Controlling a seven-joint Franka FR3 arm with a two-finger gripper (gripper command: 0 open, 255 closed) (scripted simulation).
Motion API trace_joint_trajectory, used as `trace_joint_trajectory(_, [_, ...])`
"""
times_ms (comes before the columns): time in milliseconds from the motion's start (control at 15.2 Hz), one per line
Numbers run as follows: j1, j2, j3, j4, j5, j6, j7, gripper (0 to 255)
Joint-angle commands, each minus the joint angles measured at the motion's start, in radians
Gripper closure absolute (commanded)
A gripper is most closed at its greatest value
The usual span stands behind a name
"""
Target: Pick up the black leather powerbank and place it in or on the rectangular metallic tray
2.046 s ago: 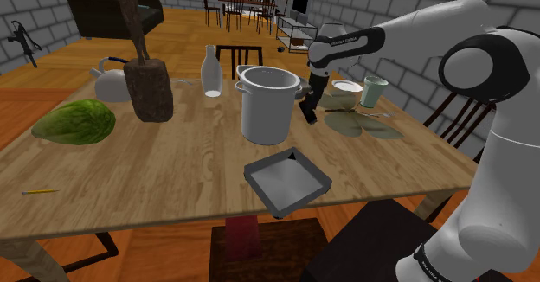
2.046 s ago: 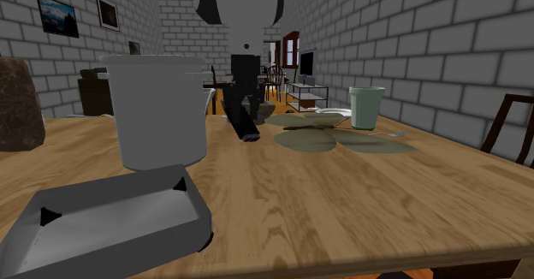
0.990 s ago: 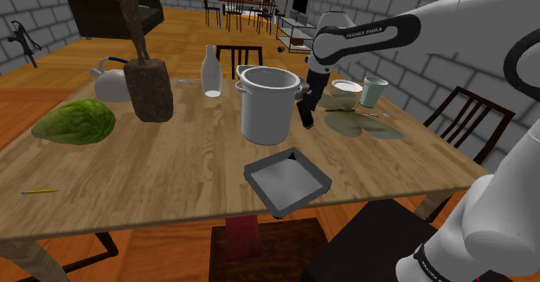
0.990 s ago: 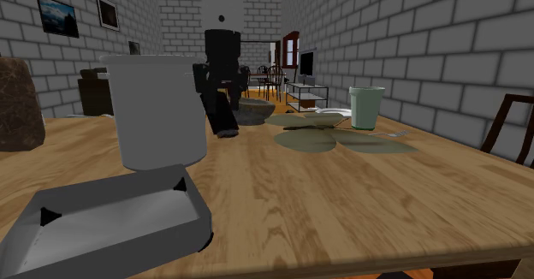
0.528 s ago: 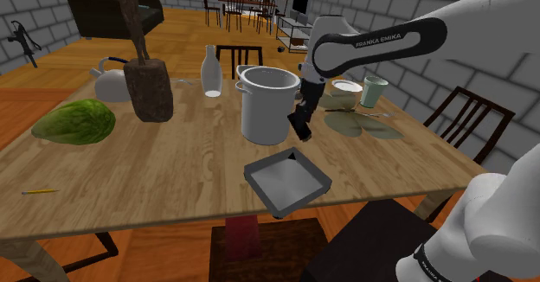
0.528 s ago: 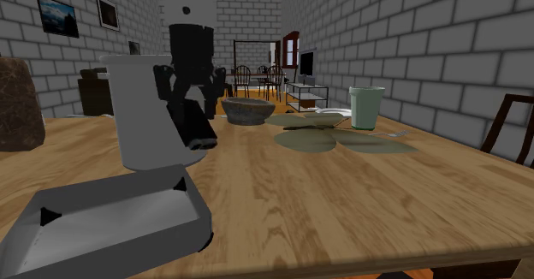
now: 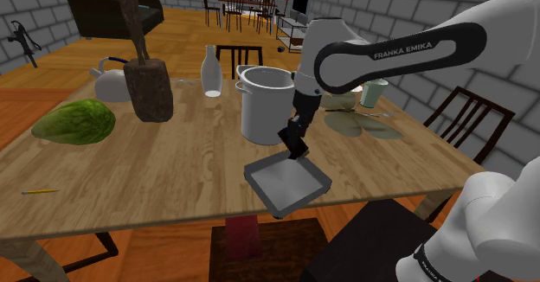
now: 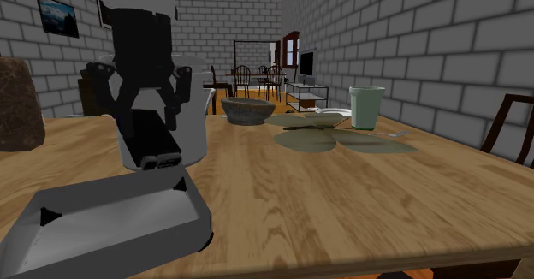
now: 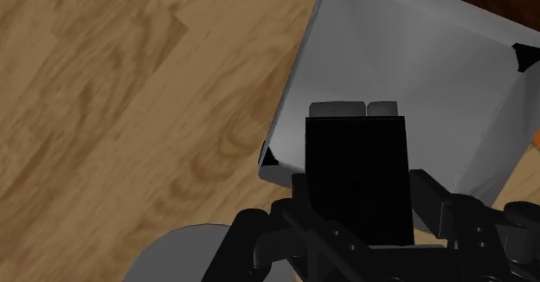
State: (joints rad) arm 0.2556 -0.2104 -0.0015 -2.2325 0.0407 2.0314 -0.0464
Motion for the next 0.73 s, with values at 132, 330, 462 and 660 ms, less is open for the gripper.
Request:
trace_joint_trajectory(132, [0.044,-0.043,0.062,-0.040,0.016,0.001,0.099,255])
trace_joint_trajectory(330, [0.058,-0.047,0.084,-0.058,0.022,0.016,0.131,255])
trace_joint_trajectory(462, [0.058,-0.038,0.084,-0.077,0.022,0.044,0.130,255])
trace_joint_trajectory(660, [0.059,-0.023,0.085,-0.104,0.023,0.086,0.129,255])
